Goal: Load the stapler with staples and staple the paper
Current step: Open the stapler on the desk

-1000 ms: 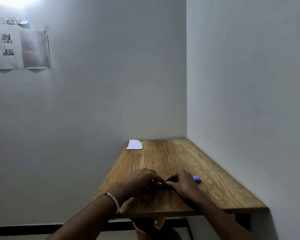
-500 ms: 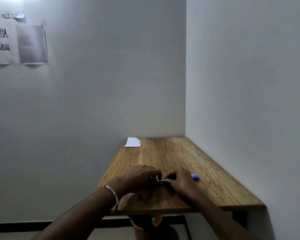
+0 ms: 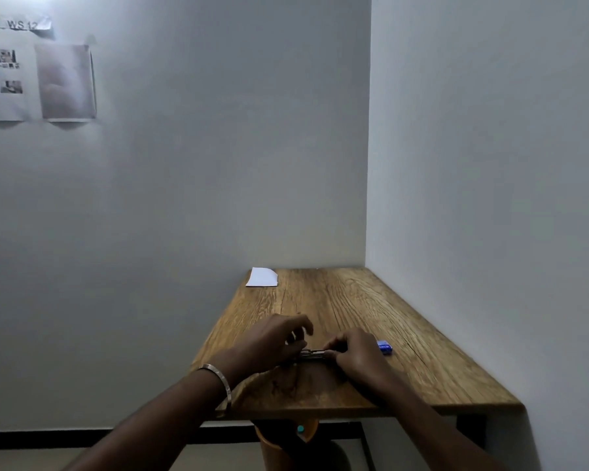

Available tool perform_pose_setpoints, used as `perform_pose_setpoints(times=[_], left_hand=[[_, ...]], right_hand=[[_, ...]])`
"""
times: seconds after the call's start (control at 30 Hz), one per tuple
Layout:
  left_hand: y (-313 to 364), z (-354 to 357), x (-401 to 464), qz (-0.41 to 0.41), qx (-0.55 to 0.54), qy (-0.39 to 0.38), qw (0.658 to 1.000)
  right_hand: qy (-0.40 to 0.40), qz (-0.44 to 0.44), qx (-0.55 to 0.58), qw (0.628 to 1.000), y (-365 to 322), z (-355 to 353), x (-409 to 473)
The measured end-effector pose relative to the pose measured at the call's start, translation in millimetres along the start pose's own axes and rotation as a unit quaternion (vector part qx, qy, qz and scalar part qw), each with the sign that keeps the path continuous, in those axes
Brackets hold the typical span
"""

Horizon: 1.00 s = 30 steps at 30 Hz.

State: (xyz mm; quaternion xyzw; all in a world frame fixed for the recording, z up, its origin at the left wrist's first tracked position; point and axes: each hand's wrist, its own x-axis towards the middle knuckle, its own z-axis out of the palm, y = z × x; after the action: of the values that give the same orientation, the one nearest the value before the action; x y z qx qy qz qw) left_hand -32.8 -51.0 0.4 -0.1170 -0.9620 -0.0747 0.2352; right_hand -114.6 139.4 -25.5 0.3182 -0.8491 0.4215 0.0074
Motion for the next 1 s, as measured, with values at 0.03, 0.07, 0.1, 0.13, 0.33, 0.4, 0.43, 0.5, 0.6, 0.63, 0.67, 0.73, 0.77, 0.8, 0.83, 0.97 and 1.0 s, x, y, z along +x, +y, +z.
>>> perform_pose_setpoints(times=[0.03, 0.07, 0.1, 0.13, 0.33, 0.4, 0.43, 0.5, 0.6, 0.63, 0.67, 0.73, 0.77, 0.8, 0.83, 0.97, 1.0], left_hand=[[0, 2, -1, 0.002, -0.007, 0.006, 1.000], [0, 2, -2, 0.004, -0.013, 0.008, 1.000], [-1, 2, -3, 0.004, -0.018, 0.008, 1.000], [-2, 3, -4, 0.001, -0.024, 0.009, 1.000], [-4, 5, -6, -0.005, -0.045, 0.026, 0.999], [-4, 6, -6, -0.003, -0.047, 0.029, 0.998], [-4, 7, -6, -0.004, -0.050, 0.032, 0.998], [-4, 9, -7, -0.009, -0.056, 0.040, 0.998], [-4, 12, -7, -0.011, -0.060, 0.050, 0.997], [-3, 13, -7, -0.013, -0.061, 0.052, 0.997], [-3, 13, -7, -0.014, -0.061, 0.054, 0.997], [-2, 12, -6, -0.014, -0.057, 0.046, 0.997], [-1, 11, -5, -0.011, -0.053, 0.037, 0.998], [0, 10, -3, -0.006, -0.048, 0.027, 0.998], [1, 9, -1, -0.002, -0.041, 0.016, 0.999], [3, 8, 6, -0.003, -0.043, -0.009, 0.999], [3, 8, 6, -0.010, -0.056, -0.003, 0.998]], right_hand=[[0.001, -0.003, 0.000, 1.000, 0, 0, 0], [0.003, -0.007, -0.002, 1.000, 0, 0, -1], [0.004, -0.011, -0.004, 1.000, 0, -1, -1], [0.006, -0.014, -0.006, 1.000, 0, -1, -1], [0.006, -0.019, -0.013, 1.000, -3, -3, -3], [0.003, -0.021, -0.017, 1.000, -4, -4, -3], [0.001, -0.022, -0.019, 1.000, -4, -4, -4], [-0.003, -0.023, -0.025, 0.999, -4, -4, -4], [0.003, -0.024, -0.028, 0.999, -4, -5, -3], [0.005, -0.023, -0.026, 0.999, -4, -5, -3], [0.006, -0.022, -0.025, 0.999, -4, -5, -3], [0.008, -0.021, -0.026, 0.999, -3, -4, -2], [0.010, -0.021, -0.027, 0.999, -3, -4, -2], [0.011, -0.021, -0.027, 0.999, -3, -4, -2], [0.012, -0.022, -0.027, 0.999, -3, -4, -2], [0.018, -0.021, -0.020, 0.999, -3, -4, -2], [0.021, -0.019, -0.021, 0.999, -2, -3, -2]])
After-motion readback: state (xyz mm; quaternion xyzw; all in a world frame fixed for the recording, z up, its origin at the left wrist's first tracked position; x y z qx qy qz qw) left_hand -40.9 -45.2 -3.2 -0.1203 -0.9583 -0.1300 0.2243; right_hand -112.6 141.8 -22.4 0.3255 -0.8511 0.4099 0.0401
